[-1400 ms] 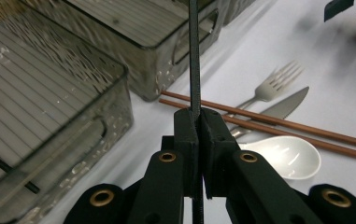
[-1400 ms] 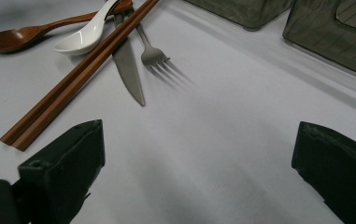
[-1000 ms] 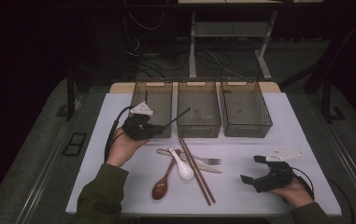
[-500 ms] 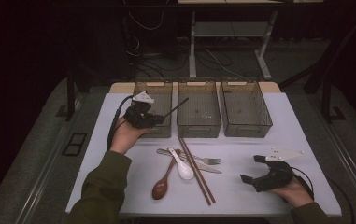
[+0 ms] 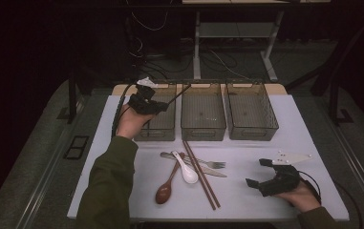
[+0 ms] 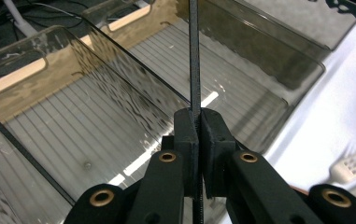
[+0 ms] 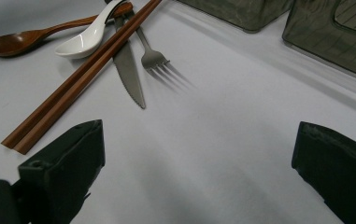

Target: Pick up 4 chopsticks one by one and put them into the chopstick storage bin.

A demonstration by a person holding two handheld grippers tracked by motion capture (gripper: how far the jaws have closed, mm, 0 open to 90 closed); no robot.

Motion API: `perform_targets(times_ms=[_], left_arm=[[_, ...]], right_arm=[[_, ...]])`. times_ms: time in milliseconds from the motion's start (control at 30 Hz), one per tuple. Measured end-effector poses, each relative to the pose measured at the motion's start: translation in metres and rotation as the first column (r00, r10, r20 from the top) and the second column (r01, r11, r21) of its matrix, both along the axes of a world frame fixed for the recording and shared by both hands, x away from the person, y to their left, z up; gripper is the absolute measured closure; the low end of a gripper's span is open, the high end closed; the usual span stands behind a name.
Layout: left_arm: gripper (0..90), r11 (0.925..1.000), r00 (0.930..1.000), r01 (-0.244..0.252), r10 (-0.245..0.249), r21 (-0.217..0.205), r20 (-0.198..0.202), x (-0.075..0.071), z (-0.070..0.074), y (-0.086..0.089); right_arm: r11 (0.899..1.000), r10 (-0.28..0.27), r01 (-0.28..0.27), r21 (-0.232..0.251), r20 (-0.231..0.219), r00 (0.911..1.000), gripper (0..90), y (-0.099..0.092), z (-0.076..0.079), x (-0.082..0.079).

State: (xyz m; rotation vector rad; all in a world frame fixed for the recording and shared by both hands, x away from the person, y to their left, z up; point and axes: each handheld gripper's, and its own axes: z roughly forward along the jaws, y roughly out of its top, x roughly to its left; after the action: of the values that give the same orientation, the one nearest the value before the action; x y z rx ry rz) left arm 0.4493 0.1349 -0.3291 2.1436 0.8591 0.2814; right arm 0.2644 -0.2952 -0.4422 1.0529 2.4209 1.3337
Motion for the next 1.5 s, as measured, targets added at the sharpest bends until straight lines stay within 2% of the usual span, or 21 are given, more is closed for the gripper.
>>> perform_targets(times_ms=[100,267,367,500,600,667,733,800,867,967,1067,1100,1167,1300,1400,1500], left_arm=[[85.0,0.9999,0.9999,-0.016,0.016,-0.001,-0.001,0.009,-0.003,0.000],[85.0,0.9974,0.9974,-0.071,0.071,-0.010,-0.010,0.023,-0.011,0.003],[85.0,0.9946,0.9945,-0.104,0.104,0.004,-0.015,0.030,-0.015,0.007],[85.0,0.9875,0.9872,-0.158,0.158,0.004,-0.025,0.040,-0.023,0.013],[85.0,0.9782,0.9778,-0.207,0.207,-0.012,-0.033,0.044,-0.028,0.017],[85.0,0.9752,0.9748,-0.221,0.221,0.009,-0.030,0.047,-0.031,0.019],[84.9,0.9723,0.9716,-0.234,0.233,0.003,-0.038,0.050,-0.035,0.021],[84.9,0.9680,0.9664,-0.250,0.251,0.019,-0.055,0.051,-0.039,0.023],[84.9,0.9668,0.9650,-0.254,0.255,0.030,-0.061,0.052,-0.041,0.023],[84.9,0.9682,0.9668,-0.249,0.250,0.027,-0.054,0.053,-0.042,0.022],[84.5,0.9643,0.9627,-0.263,0.265,0.030,-0.057,0.053,-0.043,0.021],[83.8,0.9648,0.9634,-0.261,0.262,0.034,-0.055,0.054,-0.044,0.021],[65.7,0.9585,0.9601,-0.277,0.279,0.066,-0.017,0.053,-0.043,0.019],[49.3,0.9570,0.9597,-0.280,0.281,0.077,-0.005,0.052,-0.042,0.018],[46.7,0.9592,0.9617,-0.273,0.274,0.073,-0.004,0.052,-0.042,0.017],[43.4,0.9655,0.9670,-0.254,0.255,0.057,-0.005,0.051,-0.041,0.015]], right_arm=[[1.000,0.004,-0.004,0.000,0.000,1.0000,2.6,0.000,0.000,0.000],[1.000,0.005,-0.005,0.004,0.000,1.0000,2.6,-0.001,0.001,0.000],[1.000,0.007,-0.007,0.007,0.001,1.0000,2.6,-0.001,0.001,-0.001],[1.000,0.009,-0.009,0.008,0.001,1.0000,2.6,-0.001,0.001,-0.001],[1.000,0.011,-0.011,0.007,0.003,0.9999,2.6,-0.001,0.001,-0.001],[1.000,0.011,-0.011,0.008,0.003,0.9999,2.6,-0.001,0.001,-0.001],[1.000,0.012,-0.012,0.008,0.004,0.9999,2.6,-0.001,0.001,-0.001],[1.000,0.012,-0.012,0.007,0.004,0.9999,2.6,-0.001,0.001,-0.001],[1.000,0.013,-0.013,0.006,0.005,0.9999,2.6,-0.001,0.002,-0.001],[1.000,0.015,-0.015,0.005,0.006,0.9999,2.6,-0.001,0.002,-0.002],[1.000,0.015,-0.016,0.004,0.006,0.9999,2.6,-0.001,0.002,-0.002],[1.000,0.016,-0.016,0.005,0.005,0.9999,2.6,-0.001,0.002,-0.002],[1.000,0.017,-0.017,0.006,0.007,0.9998,2.6,-0.001,0.002,-0.002],[1.000,0.017,-0.017,0.005,0.006,0.9998,2.6,-0.001,0.002,-0.002],[1.000,0.018,-0.018,0.005,0.005,0.9998,2.6,-0.001,0.002,-0.002],[1.000,0.017,-0.017,0.005,0.006,0.9998,2.6,-0.001,0.002,-0.002]])
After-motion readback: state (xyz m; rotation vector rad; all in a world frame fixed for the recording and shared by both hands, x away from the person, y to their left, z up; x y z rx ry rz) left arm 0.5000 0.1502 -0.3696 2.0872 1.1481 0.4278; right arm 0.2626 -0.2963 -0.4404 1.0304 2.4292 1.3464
